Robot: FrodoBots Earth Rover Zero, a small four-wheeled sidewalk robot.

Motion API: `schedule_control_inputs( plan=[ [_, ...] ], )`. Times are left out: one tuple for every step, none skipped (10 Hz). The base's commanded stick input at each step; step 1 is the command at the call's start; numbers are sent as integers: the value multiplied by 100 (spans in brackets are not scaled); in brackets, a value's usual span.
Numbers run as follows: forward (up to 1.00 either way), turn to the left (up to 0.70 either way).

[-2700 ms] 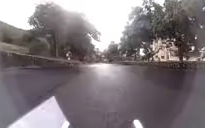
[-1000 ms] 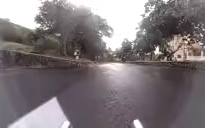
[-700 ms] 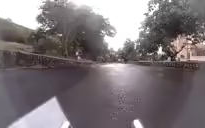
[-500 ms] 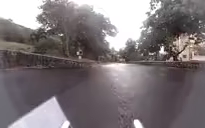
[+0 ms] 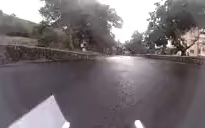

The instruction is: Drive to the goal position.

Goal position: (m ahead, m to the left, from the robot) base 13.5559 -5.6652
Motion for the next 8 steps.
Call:
schedule_control_inputs(
  plan=[
    [100,-40],
    [100,-40],
    [100,-40],
    [100,-3],
    [100,0],
    [100,0],
    [100,0],
    [100,0]
  ],
)
